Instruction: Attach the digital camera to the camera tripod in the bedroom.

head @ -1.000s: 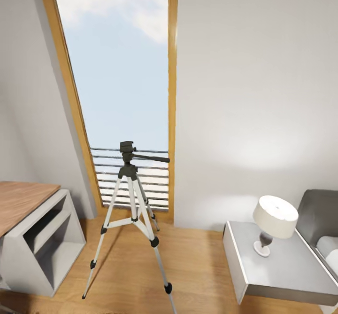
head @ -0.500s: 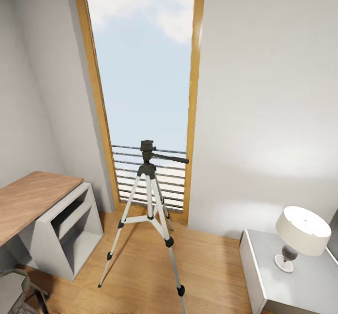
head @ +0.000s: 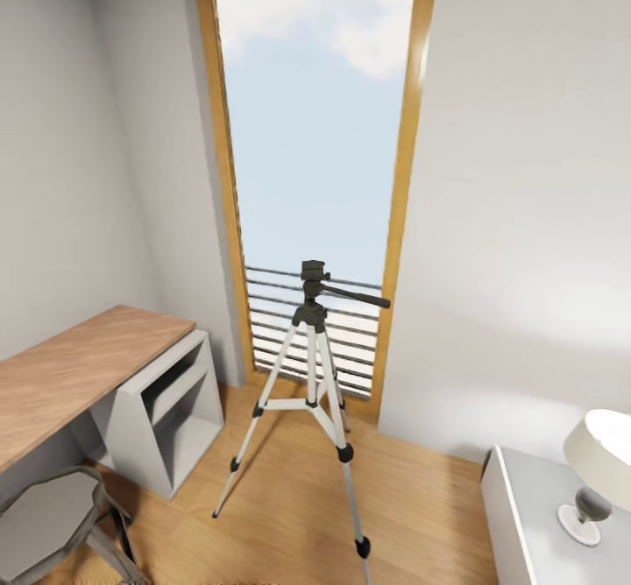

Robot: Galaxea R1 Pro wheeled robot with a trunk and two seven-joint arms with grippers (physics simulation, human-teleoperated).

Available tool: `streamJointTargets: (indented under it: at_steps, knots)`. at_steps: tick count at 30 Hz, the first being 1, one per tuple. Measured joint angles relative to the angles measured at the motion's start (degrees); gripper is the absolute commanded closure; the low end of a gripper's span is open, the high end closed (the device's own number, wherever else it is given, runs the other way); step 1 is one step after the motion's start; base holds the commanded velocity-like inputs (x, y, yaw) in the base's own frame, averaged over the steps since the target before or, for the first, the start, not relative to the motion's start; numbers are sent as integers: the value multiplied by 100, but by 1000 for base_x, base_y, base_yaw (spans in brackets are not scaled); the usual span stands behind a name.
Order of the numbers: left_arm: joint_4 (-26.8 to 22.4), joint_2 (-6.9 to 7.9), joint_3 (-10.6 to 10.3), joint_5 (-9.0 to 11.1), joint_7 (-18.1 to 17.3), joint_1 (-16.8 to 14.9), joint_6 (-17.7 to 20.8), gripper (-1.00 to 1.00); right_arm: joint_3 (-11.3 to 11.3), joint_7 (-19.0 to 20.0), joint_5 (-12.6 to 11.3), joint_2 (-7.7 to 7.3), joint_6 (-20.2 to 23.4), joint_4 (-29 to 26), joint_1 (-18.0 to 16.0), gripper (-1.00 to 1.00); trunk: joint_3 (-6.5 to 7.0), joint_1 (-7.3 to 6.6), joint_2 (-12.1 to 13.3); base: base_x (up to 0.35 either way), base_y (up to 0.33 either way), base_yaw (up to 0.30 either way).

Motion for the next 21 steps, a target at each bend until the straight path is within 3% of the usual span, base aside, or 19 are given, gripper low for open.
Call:
streamJointTargets:
  at_steps: [6, 21]
  knots:
    - [0, -4, 0, -3, -2, 0, 1, 100, 0, 0, -4, 3, 4, 0, 0, -100, 0, 0, 0, 0, 0, 172]
    - [0, -14, 0, -8, -2, 0, 13, 100, 0, 8, -9, 0, 1, 0, 1, -100, 0, -1, -1, 42, -15, 18]
